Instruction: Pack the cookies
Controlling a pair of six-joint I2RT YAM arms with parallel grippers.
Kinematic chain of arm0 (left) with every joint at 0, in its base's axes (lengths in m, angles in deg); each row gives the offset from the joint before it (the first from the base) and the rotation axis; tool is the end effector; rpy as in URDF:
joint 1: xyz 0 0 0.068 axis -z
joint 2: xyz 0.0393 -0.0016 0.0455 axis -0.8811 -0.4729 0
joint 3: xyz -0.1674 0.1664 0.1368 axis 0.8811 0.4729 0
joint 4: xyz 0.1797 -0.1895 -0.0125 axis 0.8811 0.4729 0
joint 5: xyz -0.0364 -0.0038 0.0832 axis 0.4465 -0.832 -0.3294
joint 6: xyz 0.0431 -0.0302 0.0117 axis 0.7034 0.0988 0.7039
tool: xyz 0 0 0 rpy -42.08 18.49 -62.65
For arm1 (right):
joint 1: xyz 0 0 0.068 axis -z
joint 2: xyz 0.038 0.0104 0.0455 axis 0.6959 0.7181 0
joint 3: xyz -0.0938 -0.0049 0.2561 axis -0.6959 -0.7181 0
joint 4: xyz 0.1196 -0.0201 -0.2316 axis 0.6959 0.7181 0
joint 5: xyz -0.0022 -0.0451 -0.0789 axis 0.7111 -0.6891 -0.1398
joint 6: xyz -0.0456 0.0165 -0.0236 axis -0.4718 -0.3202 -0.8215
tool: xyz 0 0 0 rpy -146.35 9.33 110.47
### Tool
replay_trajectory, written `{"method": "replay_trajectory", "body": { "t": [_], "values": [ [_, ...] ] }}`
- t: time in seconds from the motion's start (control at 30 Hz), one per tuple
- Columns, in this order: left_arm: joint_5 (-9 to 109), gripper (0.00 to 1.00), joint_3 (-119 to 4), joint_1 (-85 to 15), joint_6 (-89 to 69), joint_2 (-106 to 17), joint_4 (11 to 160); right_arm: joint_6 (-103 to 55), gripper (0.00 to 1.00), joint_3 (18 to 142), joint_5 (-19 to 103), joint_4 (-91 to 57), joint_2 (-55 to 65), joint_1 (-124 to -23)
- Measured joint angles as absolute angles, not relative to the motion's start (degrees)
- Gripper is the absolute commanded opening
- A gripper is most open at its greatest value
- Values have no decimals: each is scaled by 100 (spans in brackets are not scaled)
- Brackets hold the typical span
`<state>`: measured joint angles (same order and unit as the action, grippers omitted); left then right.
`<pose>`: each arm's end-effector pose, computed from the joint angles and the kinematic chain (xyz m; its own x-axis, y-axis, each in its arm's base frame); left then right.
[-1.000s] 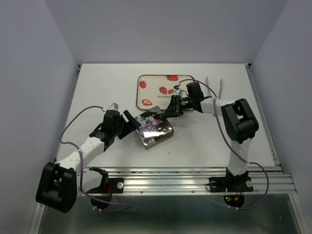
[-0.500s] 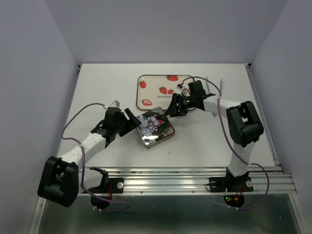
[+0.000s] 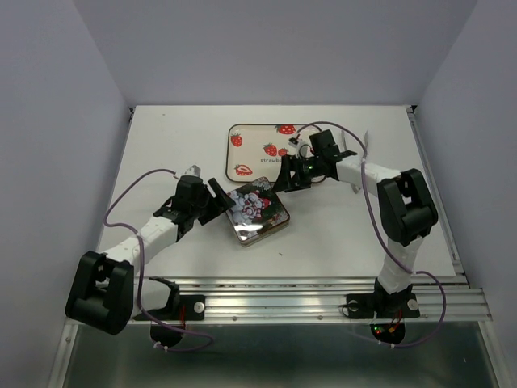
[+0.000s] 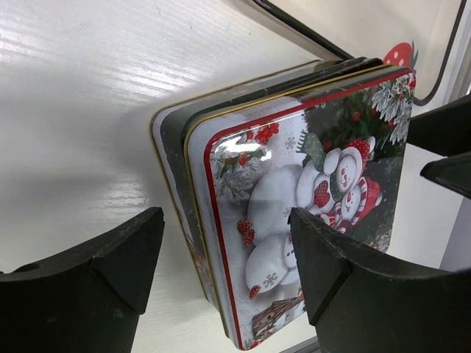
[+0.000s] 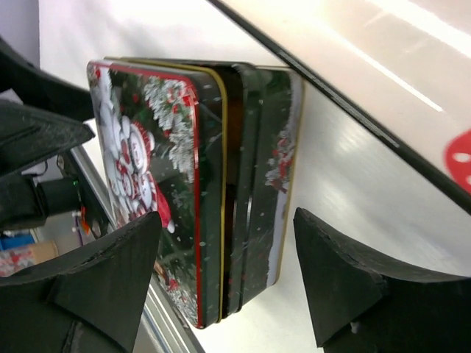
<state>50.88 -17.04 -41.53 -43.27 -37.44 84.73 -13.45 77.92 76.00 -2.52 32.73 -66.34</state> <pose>0.2286 -0.0904 0.1982 -0.7030 -0.4768 -0.5277 -0.0388 0.7665 -0.6410 0.3645 0.1748 0.1939 -0.8812 -0.1223 -0.4566 -0.4350 0.5882 0.6818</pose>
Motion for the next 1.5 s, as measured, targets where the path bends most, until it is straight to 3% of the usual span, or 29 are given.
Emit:
{"method": "replay_trajectory", "body": {
  "t": [0.2,0.33,0.4,0.47,0.6,0.67,0.73,0.87,0.93,1.1,1.2,1.27,1.3,1.33,1.4,1.43,1.5],
  "values": [
    [5158,77,-1706,-4153,-4322,-3828,8368,-1620,73,7884,7738,-143,3448,-6859],
    [5241,74,-1737,-4153,-4303,-3963,8296,-1618,31,7934,7773,-95,3669,-6894],
    [5306,71,-1756,-4153,-4272,-4053,8246,-1572,20,7978,7860,-80,3706,-6894],
    [5339,68,-1802,-4153,-4244,-4158,8239,-1529,17,8021,7904,-32,3728,-6888],
    [5359,62,-1874,-4166,-4165,-4245,8246,-1430,17,8050,8029,34,3741,-6829],
    [5346,54,-1883,-4166,-4113,-4265,8250,-1426,28,8056,8083,40,3743,-6822],
    [5313,53,-1883,-4168,-4089,-4265,8272,-1437,41,8063,8088,40,3743,-6818],
    [5313,53,-1890,-4173,-4080,-4265,8263,-1485,52,8072,8083,43,3743,-6820],
    [5300,57,-1890,-4168,-4089,-4252,8263,-1509,56,8089,8079,47,3743,-6820],
    [5101,87,-1894,-4160,-4124,-3983,8495,-1568,63,8142,7906,89,3741,-6861],
    [4898,89,-1964,-4160,-4141,-3716,8751,-1603,65,8247,7701,154,3724,-6894],
    [4756,89,-2043,-4160,-4141,-3574,8897,-1640,63,8295,7598,189,3686,-6894],
    [4672,89,-2115,-4160,-4139,-3511,9026,-1682,58,8336,7526,228,3634,-6894],
    [4594,88,-2176,-4160,-4132,-3473,9122,-1725,45,8369,7458,276,3577,-6894],
    [4495,77,-2301,-4162,-4121,-3404,9240,-1822,35,8454,7310,351,3411,-6905],
    [4469,59,-2338,-4162,-4117,-3379,9247,-1883,27,8496,7244,373,3354,-6916],
    [4452,49,-2432,-4160,-4089,-3355,9236,-1972,22,8662,7111,414,3238,-6977]
  ]
}}
